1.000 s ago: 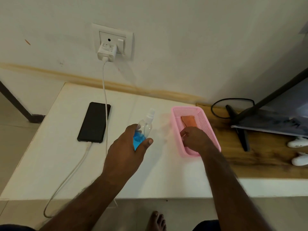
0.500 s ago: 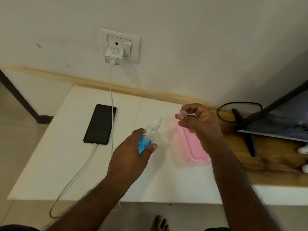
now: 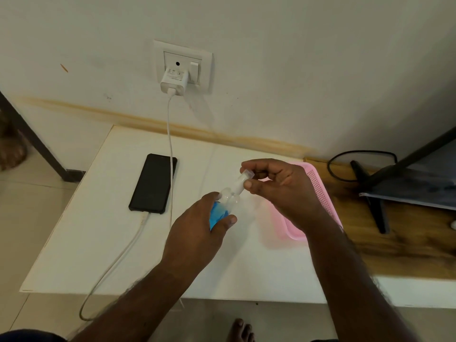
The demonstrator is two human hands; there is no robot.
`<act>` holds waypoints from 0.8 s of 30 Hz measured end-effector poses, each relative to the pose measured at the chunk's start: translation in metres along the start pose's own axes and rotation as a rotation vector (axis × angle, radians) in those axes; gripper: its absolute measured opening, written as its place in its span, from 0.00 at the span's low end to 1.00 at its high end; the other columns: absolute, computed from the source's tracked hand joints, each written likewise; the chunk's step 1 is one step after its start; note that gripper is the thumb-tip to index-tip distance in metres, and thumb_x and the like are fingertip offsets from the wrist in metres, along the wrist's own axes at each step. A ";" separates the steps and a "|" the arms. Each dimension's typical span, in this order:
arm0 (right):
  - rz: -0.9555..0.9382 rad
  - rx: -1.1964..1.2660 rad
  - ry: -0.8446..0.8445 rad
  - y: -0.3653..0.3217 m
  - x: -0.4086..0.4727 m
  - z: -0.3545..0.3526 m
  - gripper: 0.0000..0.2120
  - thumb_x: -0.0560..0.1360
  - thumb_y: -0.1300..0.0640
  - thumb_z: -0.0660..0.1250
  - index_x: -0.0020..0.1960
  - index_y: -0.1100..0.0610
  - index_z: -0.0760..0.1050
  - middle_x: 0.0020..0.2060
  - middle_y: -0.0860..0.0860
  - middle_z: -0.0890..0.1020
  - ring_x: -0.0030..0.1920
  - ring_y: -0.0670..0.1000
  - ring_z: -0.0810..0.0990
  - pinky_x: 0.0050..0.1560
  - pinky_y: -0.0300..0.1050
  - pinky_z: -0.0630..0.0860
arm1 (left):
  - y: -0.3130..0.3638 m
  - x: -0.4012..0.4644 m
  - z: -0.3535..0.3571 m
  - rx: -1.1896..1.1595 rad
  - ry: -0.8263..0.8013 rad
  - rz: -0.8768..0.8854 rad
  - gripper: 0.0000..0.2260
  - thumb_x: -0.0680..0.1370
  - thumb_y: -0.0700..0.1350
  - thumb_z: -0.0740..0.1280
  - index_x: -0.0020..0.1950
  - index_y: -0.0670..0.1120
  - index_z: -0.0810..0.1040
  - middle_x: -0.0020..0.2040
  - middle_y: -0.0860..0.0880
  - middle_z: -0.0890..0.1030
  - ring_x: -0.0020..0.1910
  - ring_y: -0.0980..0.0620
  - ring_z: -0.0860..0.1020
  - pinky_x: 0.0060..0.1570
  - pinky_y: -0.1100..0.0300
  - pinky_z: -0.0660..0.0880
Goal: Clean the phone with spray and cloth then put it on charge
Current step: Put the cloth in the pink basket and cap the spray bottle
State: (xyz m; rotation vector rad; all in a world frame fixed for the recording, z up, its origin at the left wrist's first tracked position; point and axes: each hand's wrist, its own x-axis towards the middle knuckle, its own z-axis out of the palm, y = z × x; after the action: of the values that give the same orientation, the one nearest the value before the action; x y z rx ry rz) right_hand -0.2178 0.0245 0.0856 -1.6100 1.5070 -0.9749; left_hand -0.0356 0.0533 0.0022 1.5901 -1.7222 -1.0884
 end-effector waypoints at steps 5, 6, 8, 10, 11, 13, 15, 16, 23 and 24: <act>-0.023 -0.065 -0.040 -0.001 0.001 0.003 0.14 0.73 0.61 0.75 0.56 0.48 0.83 0.47 0.43 0.85 0.48 0.46 0.82 0.49 0.46 0.83 | -0.003 0.000 0.001 0.007 0.000 -0.026 0.33 0.69 0.67 0.59 0.69 0.52 0.70 0.63 0.54 0.78 0.51 0.58 0.74 0.57 0.64 0.67; -0.019 -0.079 -0.044 0.000 0.001 0.003 0.14 0.72 0.61 0.75 0.55 0.48 0.83 0.46 0.43 0.85 0.46 0.46 0.82 0.48 0.46 0.83 | -0.004 0.000 0.001 0.017 0.003 -0.030 0.33 0.69 0.67 0.59 0.69 0.52 0.71 0.63 0.54 0.78 0.50 0.58 0.73 0.57 0.63 0.67; -0.002 -0.087 -0.048 0.001 0.001 0.003 0.14 0.71 0.61 0.76 0.54 0.47 0.84 0.43 0.44 0.85 0.43 0.45 0.82 0.44 0.42 0.82 | -0.005 -0.001 0.002 0.037 0.009 -0.029 0.33 0.69 0.66 0.59 0.70 0.52 0.71 0.63 0.54 0.78 0.51 0.58 0.73 0.58 0.62 0.68; 0.005 -0.081 -0.055 0.001 0.001 0.001 0.13 0.70 0.60 0.78 0.51 0.47 0.84 0.41 0.44 0.84 0.40 0.44 0.82 0.41 0.37 0.80 | -0.005 -0.003 0.002 0.038 0.006 -0.019 0.32 0.69 0.66 0.60 0.70 0.52 0.71 0.64 0.53 0.78 0.53 0.57 0.74 0.60 0.60 0.70; 0.012 -0.080 -0.056 0.002 0.002 0.001 0.12 0.70 0.59 0.78 0.50 0.47 0.84 0.40 0.44 0.84 0.39 0.44 0.82 0.40 0.36 0.80 | -0.006 -0.003 0.002 0.045 0.006 -0.013 0.32 0.70 0.65 0.60 0.70 0.51 0.71 0.64 0.53 0.78 0.53 0.57 0.74 0.61 0.59 0.70; 0.039 -0.065 -0.057 0.002 0.002 0.003 0.10 0.69 0.57 0.79 0.49 0.50 0.84 0.38 0.44 0.84 0.38 0.44 0.83 0.39 0.37 0.80 | -0.006 -0.004 0.001 0.059 0.016 -0.002 0.32 0.70 0.65 0.60 0.70 0.51 0.71 0.63 0.52 0.79 0.53 0.57 0.74 0.61 0.59 0.70; 0.050 -0.042 -0.048 0.003 0.002 0.007 0.09 0.69 0.57 0.78 0.49 0.53 0.84 0.38 0.46 0.84 0.37 0.45 0.83 0.37 0.37 0.81 | -0.005 -0.006 0.001 0.060 0.020 -0.003 0.32 0.70 0.64 0.60 0.70 0.50 0.71 0.63 0.52 0.79 0.53 0.57 0.74 0.60 0.60 0.69; 0.045 -0.023 -0.033 0.002 0.003 0.009 0.09 0.70 0.58 0.78 0.50 0.54 0.84 0.38 0.47 0.84 0.38 0.46 0.83 0.37 0.36 0.80 | -0.003 -0.006 0.000 0.045 0.014 -0.006 0.32 0.70 0.65 0.60 0.70 0.50 0.71 0.63 0.53 0.78 0.54 0.56 0.75 0.60 0.60 0.69; 0.139 0.071 -0.194 0.005 0.001 0.019 0.16 0.70 0.53 0.78 0.57 0.51 0.80 0.48 0.45 0.85 0.46 0.51 0.85 0.43 0.46 0.84 | 0.004 -0.001 -0.008 -0.073 0.066 0.083 0.31 0.74 0.67 0.66 0.71 0.53 0.70 0.64 0.56 0.77 0.63 0.54 0.76 0.61 0.56 0.74; 0.125 0.037 -0.197 0.006 0.001 0.020 0.15 0.71 0.53 0.78 0.56 0.50 0.81 0.48 0.44 0.85 0.46 0.50 0.84 0.45 0.46 0.84 | 0.006 -0.001 -0.008 -0.108 0.042 0.062 0.36 0.71 0.71 0.65 0.72 0.52 0.70 0.64 0.54 0.78 0.63 0.52 0.76 0.63 0.54 0.74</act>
State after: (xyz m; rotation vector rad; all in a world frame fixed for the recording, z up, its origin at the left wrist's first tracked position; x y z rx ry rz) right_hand -0.2026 0.0236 0.0707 -1.5184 1.4275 -0.7479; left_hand -0.0318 0.0526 0.0115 1.4742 -1.6458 -1.0913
